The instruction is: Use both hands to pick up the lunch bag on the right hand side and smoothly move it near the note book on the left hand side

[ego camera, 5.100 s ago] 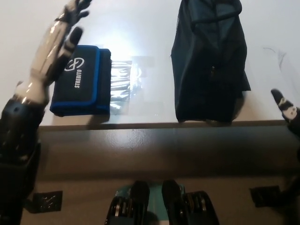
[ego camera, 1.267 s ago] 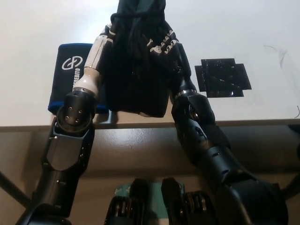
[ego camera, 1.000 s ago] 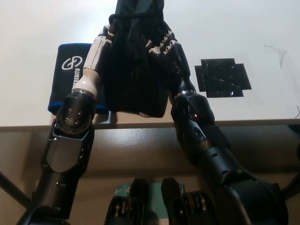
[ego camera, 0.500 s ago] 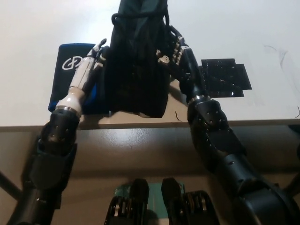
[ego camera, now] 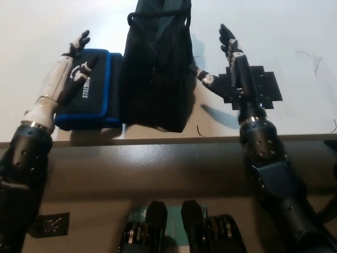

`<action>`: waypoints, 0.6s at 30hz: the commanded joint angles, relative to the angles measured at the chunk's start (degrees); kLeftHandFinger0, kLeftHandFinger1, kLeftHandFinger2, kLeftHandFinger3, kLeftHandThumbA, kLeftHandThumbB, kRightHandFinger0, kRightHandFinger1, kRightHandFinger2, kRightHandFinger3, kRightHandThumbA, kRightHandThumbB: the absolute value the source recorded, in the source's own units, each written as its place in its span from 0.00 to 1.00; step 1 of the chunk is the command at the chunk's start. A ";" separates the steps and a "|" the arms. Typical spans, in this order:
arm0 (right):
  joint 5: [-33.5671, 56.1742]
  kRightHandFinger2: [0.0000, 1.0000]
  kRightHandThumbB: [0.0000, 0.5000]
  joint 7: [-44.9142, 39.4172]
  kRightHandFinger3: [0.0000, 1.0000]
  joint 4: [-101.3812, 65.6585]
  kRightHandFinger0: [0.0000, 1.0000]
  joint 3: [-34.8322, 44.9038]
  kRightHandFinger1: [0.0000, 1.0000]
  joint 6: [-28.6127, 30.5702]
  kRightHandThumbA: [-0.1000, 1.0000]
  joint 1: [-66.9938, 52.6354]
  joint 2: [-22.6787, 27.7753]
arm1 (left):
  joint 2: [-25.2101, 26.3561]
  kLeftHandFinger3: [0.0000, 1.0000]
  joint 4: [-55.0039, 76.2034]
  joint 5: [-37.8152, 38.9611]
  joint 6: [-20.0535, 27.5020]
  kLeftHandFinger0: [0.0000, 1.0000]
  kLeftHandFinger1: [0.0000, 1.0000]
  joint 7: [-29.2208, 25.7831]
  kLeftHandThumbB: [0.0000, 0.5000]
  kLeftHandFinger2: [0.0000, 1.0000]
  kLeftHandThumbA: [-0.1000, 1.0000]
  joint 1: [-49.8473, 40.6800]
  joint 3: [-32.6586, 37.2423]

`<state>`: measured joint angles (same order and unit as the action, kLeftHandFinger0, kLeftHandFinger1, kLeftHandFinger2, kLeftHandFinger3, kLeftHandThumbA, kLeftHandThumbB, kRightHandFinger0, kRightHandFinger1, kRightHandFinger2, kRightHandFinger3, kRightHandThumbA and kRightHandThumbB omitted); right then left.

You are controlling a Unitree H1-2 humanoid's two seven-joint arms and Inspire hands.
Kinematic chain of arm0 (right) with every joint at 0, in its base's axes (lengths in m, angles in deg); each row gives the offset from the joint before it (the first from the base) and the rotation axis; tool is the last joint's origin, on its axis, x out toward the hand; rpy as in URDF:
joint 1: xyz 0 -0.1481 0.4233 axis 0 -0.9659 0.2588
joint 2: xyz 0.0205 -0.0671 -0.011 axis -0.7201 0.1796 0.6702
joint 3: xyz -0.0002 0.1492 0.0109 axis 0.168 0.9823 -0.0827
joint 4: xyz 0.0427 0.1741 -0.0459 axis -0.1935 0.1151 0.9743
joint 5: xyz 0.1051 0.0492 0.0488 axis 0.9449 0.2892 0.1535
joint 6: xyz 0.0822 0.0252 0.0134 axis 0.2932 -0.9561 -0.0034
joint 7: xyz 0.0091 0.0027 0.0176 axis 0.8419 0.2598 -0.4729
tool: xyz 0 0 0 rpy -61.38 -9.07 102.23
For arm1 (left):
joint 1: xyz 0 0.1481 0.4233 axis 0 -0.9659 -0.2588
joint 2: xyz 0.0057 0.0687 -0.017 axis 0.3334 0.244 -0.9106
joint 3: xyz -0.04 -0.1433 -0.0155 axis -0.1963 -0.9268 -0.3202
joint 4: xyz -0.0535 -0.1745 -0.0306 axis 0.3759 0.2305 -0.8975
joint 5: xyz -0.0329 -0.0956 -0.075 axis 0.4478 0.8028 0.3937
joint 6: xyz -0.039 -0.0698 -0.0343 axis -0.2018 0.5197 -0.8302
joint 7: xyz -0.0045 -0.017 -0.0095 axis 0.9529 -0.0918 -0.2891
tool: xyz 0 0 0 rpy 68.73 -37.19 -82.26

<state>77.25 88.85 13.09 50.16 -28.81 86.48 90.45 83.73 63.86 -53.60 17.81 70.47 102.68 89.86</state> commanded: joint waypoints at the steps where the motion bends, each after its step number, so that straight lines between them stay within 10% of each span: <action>1: -6.08 1.00 0.61 1.06 1.00 -16.12 1.00 0.87 1.00 -2.13 1.00 -4.93 3.49 | 5.54 1.00 10.21 -1.37 1.37 1.00 1.00 1.08 0.85 1.00 1.00 -3.69 -2.61; 12: -4.15 1.00 0.64 0.41 1.00 -26.60 1.00 3.68 1.00 -1.81 1.00 -17.45 6.49 | 5.33 1.00 17.29 4.64 7.36 1.00 1.00 -0.06 0.82 1.00 1.00 -17.02 -7.47; 18: -3.84 1.00 0.47 0.34 1.00 -26.93 1.00 5.61 1.00 1.35 1.00 -24.46 8.05 | 3.44 1.00 16.16 10.03 13.40 1.00 1.00 -0.42 0.76 1.00 1.00 -26.81 -11.61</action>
<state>74.18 88.92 -11.72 54.11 -29.95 64.10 97.37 86.15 78.78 -49.24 23.28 70.97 79.20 81.32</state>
